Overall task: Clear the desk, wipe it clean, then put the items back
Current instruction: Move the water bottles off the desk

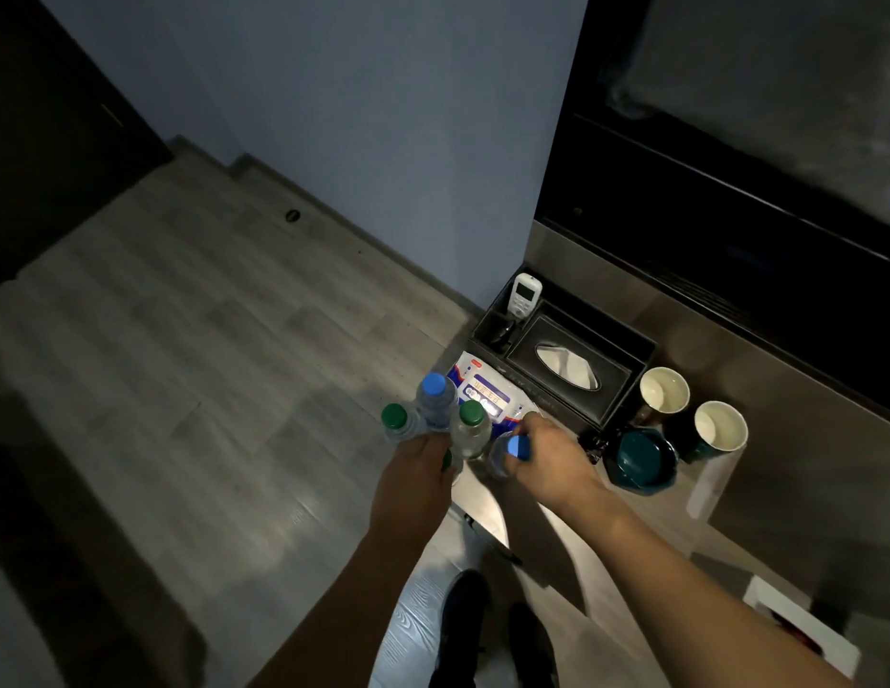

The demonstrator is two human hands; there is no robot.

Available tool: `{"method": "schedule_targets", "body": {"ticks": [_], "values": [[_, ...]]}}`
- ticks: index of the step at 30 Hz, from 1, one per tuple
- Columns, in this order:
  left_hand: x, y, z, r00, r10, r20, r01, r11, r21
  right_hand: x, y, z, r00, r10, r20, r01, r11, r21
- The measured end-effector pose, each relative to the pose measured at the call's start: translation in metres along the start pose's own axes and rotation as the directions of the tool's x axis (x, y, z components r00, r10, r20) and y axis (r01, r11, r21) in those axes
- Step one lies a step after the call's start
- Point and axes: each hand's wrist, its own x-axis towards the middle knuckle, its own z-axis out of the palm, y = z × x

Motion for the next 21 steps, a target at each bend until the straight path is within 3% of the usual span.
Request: {"method": "schedule_targets", "body": {"ticks": [6,11,17,21], "values": [[0.002,0.000,0.000,1.000,-0.012,0.027,0.012,1.000,0.009,0.002,-0.001,0.001,1.000,0.015,0.023,-0.014,0.997,-0.075],[-0.012,0.022,-0.027,1.000,0.017,0.024,-0.017,1.000,0.012,-0.030,-0.004,-0.022,0.996,0.080,0.031,-0.079,0.996,-0.037],[-0.008,0.064,-0.077,0.971,0.192,-0.142,-0.186,0.981,0.059,-0.092,-0.007,-0.073,0.976,0.074,-0.207,-0.059,0.995,0.079],[0.011,0.101,-0.080,0.919,0.360,-0.160,-0.349,0.933,0.089,-0.127,0.002,-0.107,0.902,0.058,-0.427,-0.018,0.995,0.099]]}}
